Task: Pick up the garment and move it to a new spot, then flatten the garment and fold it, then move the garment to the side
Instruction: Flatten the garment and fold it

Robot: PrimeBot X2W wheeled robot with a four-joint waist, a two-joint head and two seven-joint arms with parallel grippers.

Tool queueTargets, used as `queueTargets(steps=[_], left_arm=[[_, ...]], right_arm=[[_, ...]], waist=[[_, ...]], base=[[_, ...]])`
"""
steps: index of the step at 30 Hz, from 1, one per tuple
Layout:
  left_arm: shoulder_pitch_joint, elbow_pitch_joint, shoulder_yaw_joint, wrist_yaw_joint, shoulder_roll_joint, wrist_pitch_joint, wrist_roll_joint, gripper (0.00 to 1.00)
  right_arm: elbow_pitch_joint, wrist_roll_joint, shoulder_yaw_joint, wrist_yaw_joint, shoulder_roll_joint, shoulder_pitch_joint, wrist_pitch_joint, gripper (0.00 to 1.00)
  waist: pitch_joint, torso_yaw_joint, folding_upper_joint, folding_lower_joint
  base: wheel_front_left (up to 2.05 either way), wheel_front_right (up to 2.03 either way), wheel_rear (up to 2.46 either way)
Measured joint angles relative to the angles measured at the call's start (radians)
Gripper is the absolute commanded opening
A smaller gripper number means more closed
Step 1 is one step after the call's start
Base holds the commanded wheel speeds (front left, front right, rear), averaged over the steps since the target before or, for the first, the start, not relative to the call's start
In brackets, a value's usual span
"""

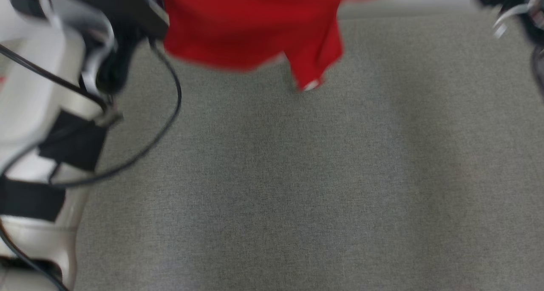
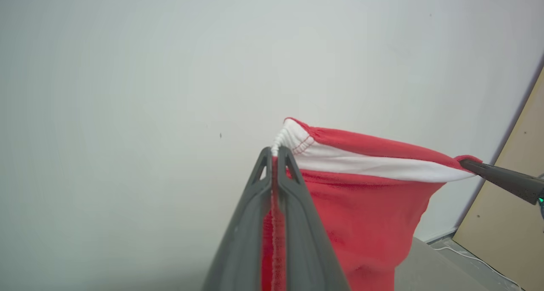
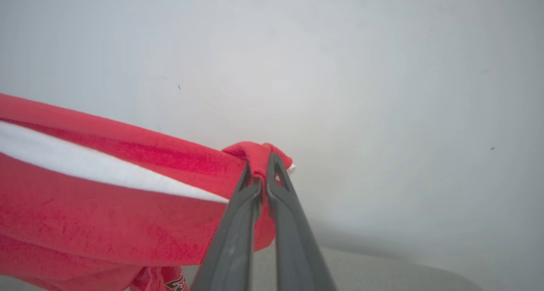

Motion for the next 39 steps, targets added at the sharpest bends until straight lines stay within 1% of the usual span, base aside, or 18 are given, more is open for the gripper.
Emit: queueTargets(steps=[1,3,5,7,10,12,15,18,21,25,28,30,34,39], left_arm=[[-0.056,-0.011,0.004,-0.001,-0.001,-0.019,0.017,0.00],[-0.123,-0.033,0.046,0.000,-0.026,-0.085,0.012,0.00],[-0.122,-0.038,0.052,-0.001,-0.025,-0.119,0.012,0.00],[-0.059,-0.028,0.041,-0.009,-0.010,-0.139,0.014,0.00],[0.117,0.000,0.024,-0.017,0.014,-0.157,0.001,0.00],[0.237,0.019,-0.014,-0.025,0.019,-0.155,-0.004,0.00],[0.400,0.029,-0.059,-0.034,0.018,-0.152,-0.004,0.00],[0.524,0.022,-0.073,-0.034,0.021,-0.156,-0.023,0.00],[0.611,-0.003,-0.087,-0.034,0.030,-0.165,-0.026,0.00],[0.699,-0.055,-0.093,-0.035,0.033,-0.168,-0.038,0.00],[0.759,-0.080,-0.106,-0.033,0.035,-0.168,-0.049,0.00],[0.796,-0.091,-0.116,-0.022,0.037,-0.162,-0.049,0.00],[0.838,-0.095,-0.140,-0.011,0.038,-0.137,-0.049,0.00],[0.860,-0.079,-0.164,0.011,0.035,-0.113,-0.045,0.00]], right_arm=[[-0.002,-0.001,-0.017,0.000,-0.007,-0.045,-0.040,0.00],[-0.003,-0.007,-0.039,0.000,-0.017,-0.101,-0.121,0.00],[-0.003,-0.019,-0.021,0.000,-0.015,-0.104,-0.175,0.00],[-0.007,-0.017,0.025,0.000,-0.010,-0.045,-0.217,0.00],[-0.007,0.030,0.096,0.001,0.011,0.137,-0.238,0.00],[-0.010,0.065,0.134,0.003,0.004,0.274,-0.238,0.00],[-0.018,0.117,0.154,0.003,-0.024,0.449,-0.238,0.00],[-0.039,0.153,0.179,0.003,-0.045,0.547,-0.237,0.00],[-0.073,0.183,0.195,0.004,-0.079,0.628,-0.229,0.00],[-0.134,0.225,0.225,0.006,-0.136,0.720,-0.194,0.00],[-0.171,0.251,0.230,0.007,-0.159,0.781,-0.174,0.00],[-0.189,0.266,0.233,0.007,-0.169,0.824,-0.154,0.00],[-0.193,0.296,0.243,0.007,-0.172,0.886,-0.120,0.00],[-0.189,0.299,0.260,0.007,-0.159,0.895,-0.093,0.00]], waist=[[0.010,0.000,0.0000,0.0000],[0.029,-0.001,-0.0001,-0.0001],[0.042,-0.001,-0.0003,-0.0002],[0.045,-0.002,-0.0001,0.0000],[0.033,-0.003,0.0000,0.0001],[0.017,-0.006,-0.0001,-0.0001],[-0.012,-0.011,-0.0001,-0.0002],[-0.043,-0.015,-0.0002,-0.0003],[-0.074,-0.019,-0.0002,-0.0004],[-0.114,-0.023,-0.0002,-0.0005],[-0.141,-0.023,-0.0002,-0.0005],[-0.155,-0.020,-0.0002,-0.0005],[-0.167,-0.006,-0.0003,-0.0005],[-0.170,0.007,-0.0003,-0.0004]], base=[[0.00,0.00,0.00],[0.00,0.00,0.00],[0.00,0.00,0.00],[0.00,0.00,0.00],[0.00,0.00,0.00],[0.00,0.00,0.00],[0.00,0.00,0.00],[0.00,0.00,0.00],[0.00,0.00,0.00],[0.00,0.00,0.00],[0.00,0.00,0.00],[0.00,0.00,0.00],[0.00,0.00,0.00],[0.00,0.00,0.00]])
